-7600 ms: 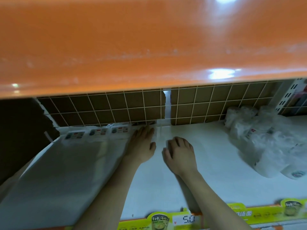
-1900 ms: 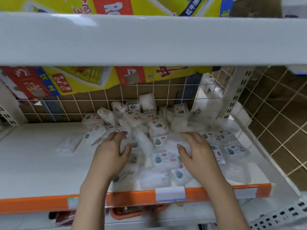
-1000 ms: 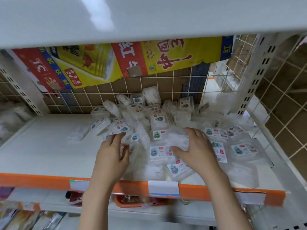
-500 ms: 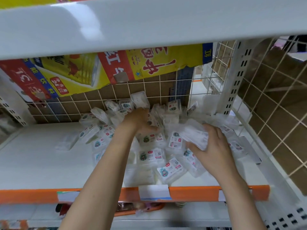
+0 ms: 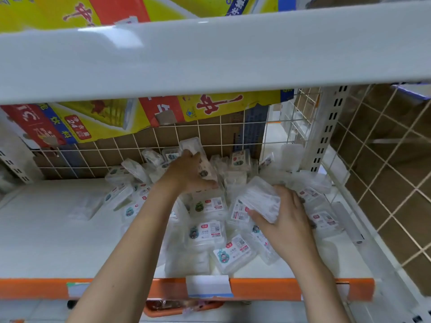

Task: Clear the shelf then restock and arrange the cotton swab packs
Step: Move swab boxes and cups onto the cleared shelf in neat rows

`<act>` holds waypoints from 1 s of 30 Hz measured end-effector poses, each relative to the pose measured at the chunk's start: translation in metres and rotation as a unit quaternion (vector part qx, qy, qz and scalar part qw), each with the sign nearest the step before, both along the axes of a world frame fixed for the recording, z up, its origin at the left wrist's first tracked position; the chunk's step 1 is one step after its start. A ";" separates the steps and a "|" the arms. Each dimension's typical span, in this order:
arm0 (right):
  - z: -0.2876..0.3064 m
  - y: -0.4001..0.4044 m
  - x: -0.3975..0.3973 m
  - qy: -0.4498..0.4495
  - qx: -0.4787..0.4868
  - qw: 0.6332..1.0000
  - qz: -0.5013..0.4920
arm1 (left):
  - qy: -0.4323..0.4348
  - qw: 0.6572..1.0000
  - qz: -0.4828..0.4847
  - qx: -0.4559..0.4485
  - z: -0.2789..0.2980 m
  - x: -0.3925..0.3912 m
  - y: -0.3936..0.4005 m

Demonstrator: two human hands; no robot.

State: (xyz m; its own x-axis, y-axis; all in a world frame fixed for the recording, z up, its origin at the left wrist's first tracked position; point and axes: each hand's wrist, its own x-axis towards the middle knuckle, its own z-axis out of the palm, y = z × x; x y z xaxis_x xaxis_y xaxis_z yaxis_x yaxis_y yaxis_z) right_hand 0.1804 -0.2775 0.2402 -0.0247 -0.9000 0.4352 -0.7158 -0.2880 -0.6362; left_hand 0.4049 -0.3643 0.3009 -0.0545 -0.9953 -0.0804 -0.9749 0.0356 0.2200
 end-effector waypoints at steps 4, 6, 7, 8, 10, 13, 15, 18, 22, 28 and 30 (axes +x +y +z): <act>0.009 -0.003 0.021 -0.040 0.003 0.999 0.021 | 0.118 0.987 0.055 -0.093 0.004 0.009 0.028; 0.014 -0.005 0.037 -0.064 0.013 0.997 0.026 | 0.143 0.976 0.067 -0.150 0.002 0.019 0.048; 0.015 -0.006 0.046 -0.072 0.021 0.997 0.033 | 0.153 0.970 0.073 -0.174 0.000 0.026 0.057; 0.016 -0.006 0.056 -0.075 0.031 0.996 0.040 | 0.167 0.964 0.082 -0.192 -0.002 0.034 0.067; 0.018 -0.005 0.077 -0.080 0.047 0.995 0.047 | 0.207 0.950 0.103 -0.208 -0.012 0.055 0.083; 0.024 0.000 0.116 -0.104 0.074 0.991 0.035 | 0.239 0.937 0.127 -0.221 -0.026 0.095 0.106; 0.029 0.007 0.146 -0.116 0.081 0.990 0.026 | 0.252 0.932 0.132 -0.225 -0.032 0.125 0.122; 0.032 0.019 0.199 -0.122 0.086 0.988 0.042 | 0.260 0.929 0.144 -0.219 -0.038 0.173 0.140; 0.026 0.030 0.270 -0.103 0.022 0.992 0.064 | 0.237 0.934 0.167 -0.210 -0.042 0.236 0.155; 0.015 0.045 0.351 -0.102 0.018 0.994 0.029 | 0.281 0.938 0.141 -0.144 -0.046 0.310 0.169; 0.010 0.048 0.362 -0.083 -0.022 0.996 0.036 | 0.288 0.941 0.128 -0.123 -0.052 0.324 0.173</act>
State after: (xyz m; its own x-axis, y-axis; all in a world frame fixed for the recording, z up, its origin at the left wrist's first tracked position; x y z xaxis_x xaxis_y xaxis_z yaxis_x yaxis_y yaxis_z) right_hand 0.5427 -0.2297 0.2505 -0.0369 -0.8824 0.4690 -0.5779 -0.3641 -0.7304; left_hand 0.7288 -0.1916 0.2486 0.2248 -0.9665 0.1235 -0.6796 -0.0647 0.7308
